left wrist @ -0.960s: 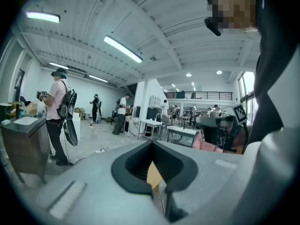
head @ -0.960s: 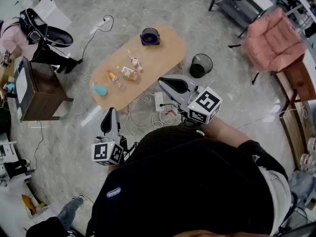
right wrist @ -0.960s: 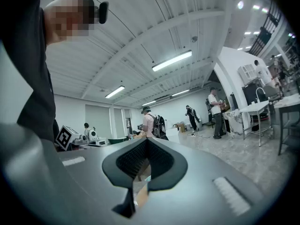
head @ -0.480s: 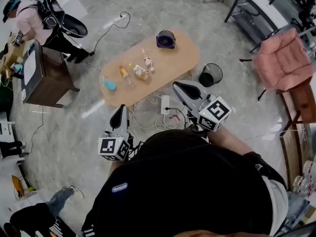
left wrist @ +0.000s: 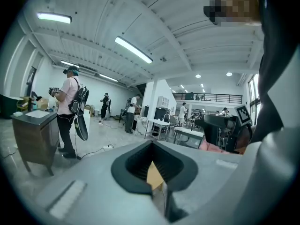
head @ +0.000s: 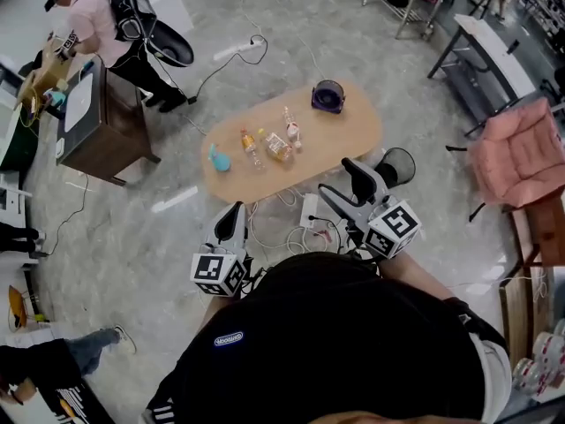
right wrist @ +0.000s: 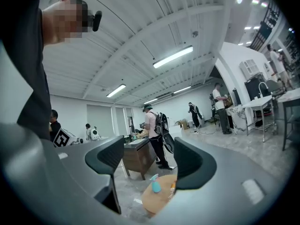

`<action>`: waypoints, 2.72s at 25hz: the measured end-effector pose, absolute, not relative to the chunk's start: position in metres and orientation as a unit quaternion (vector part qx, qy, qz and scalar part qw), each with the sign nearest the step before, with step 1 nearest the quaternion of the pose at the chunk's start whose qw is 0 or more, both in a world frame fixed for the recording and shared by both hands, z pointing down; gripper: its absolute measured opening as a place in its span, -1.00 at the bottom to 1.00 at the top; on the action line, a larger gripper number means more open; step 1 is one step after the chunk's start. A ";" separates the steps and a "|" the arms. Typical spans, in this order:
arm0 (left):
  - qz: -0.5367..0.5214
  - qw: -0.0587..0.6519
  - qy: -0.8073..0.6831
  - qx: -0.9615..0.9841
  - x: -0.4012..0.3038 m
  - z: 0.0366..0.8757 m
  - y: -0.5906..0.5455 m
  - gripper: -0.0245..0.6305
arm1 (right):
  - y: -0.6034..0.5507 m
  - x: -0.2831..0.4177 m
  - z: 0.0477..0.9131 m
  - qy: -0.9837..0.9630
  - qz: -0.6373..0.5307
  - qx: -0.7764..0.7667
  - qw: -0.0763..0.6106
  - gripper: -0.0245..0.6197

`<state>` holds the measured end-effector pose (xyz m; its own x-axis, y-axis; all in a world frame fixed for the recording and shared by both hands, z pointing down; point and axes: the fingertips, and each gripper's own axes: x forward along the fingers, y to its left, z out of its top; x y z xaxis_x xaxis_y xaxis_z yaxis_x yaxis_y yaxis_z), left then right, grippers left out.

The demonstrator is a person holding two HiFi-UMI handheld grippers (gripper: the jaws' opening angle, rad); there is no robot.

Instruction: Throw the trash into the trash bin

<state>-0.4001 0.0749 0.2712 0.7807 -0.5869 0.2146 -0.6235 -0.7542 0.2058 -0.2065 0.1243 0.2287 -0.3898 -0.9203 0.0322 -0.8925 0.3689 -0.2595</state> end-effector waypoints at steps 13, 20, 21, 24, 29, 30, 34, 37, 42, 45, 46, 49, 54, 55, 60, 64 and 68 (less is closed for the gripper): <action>0.089 0.122 -0.348 0.925 -0.396 0.276 0.052 -0.53 | 0.123 -0.172 0.243 0.797 -0.130 -0.586 0.064 0.68; 0.090 0.102 -0.343 0.930 -0.291 0.263 0.059 -0.16 | 0.154 -0.065 0.243 0.768 -0.128 -0.621 0.087 0.73; 0.093 0.099 -0.341 0.930 -0.277 0.261 0.061 -0.13 | 0.160 -0.050 0.245 0.764 -0.130 -0.625 0.092 0.73; 0.102 0.091 -0.349 0.927 -0.240 0.260 0.067 -0.08 | 0.178 -0.005 0.253 0.754 -0.141 -0.634 0.102 0.74; 0.123 0.079 -0.387 0.910 -0.203 0.259 0.073 -0.07 | 0.199 0.048 0.273 0.747 -0.169 -0.634 0.107 0.74; 0.126 0.078 -0.394 0.907 -0.201 0.261 0.072 -0.07 | 0.199 0.054 0.277 0.749 -0.174 -0.631 0.103 0.74; 0.136 0.085 -0.411 0.898 -0.206 0.274 0.064 -0.07 | 0.185 0.058 0.292 0.754 -0.190 -0.623 0.090 0.74; 0.137 0.095 -0.421 0.892 -0.223 0.284 0.048 -0.07 | 0.161 0.045 0.299 0.756 -0.198 -0.619 0.081 0.73; 0.121 0.113 -0.438 0.884 -0.267 0.302 0.008 -0.07 | 0.103 0.010 0.310 0.754 -0.194 -0.626 0.049 0.73; 0.101 0.124 -0.461 0.873 -0.310 0.307 -0.026 -0.07 | 0.062 -0.020 0.309 0.749 -0.183 -0.636 0.029 0.73; 0.098 0.124 -0.466 0.871 -0.326 0.308 -0.041 -0.07 | 0.045 -0.035 0.309 0.750 -0.179 -0.636 0.020 0.73; 0.091 0.126 -0.474 0.867 -0.371 0.322 -0.075 -0.07 | -0.003 -0.076 0.318 0.758 -0.174 -0.629 -0.010 0.74; 0.087 0.132 -0.476 0.865 -0.419 0.339 -0.108 -0.07 | -0.058 -0.130 0.334 0.764 -0.167 -0.621 -0.046 0.75; 0.085 0.130 -0.475 0.866 -0.428 0.340 -0.114 -0.07 | -0.066 -0.140 0.337 0.764 -0.166 -0.622 -0.050 0.75; 0.082 0.133 -0.474 0.866 -0.457 0.345 -0.128 -0.07 | -0.094 -0.165 0.356 0.754 -0.168 -0.630 -0.076 0.74; 0.088 0.138 -0.464 0.871 -0.459 0.348 -0.127 -0.07 | -0.114 -0.159 0.381 0.741 -0.175 -0.641 -0.095 0.74; 0.101 0.132 -0.462 0.871 -0.462 0.347 -0.122 -0.07 | -0.137 -0.142 0.426 0.721 -0.190 -0.655 -0.118 0.70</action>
<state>-0.4615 -0.1225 0.3471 0.5520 -0.7787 0.2981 -0.8321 -0.5379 0.1356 -0.1420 -0.1374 0.4258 -0.1129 -0.9003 0.4204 -0.9905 0.0683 -0.1197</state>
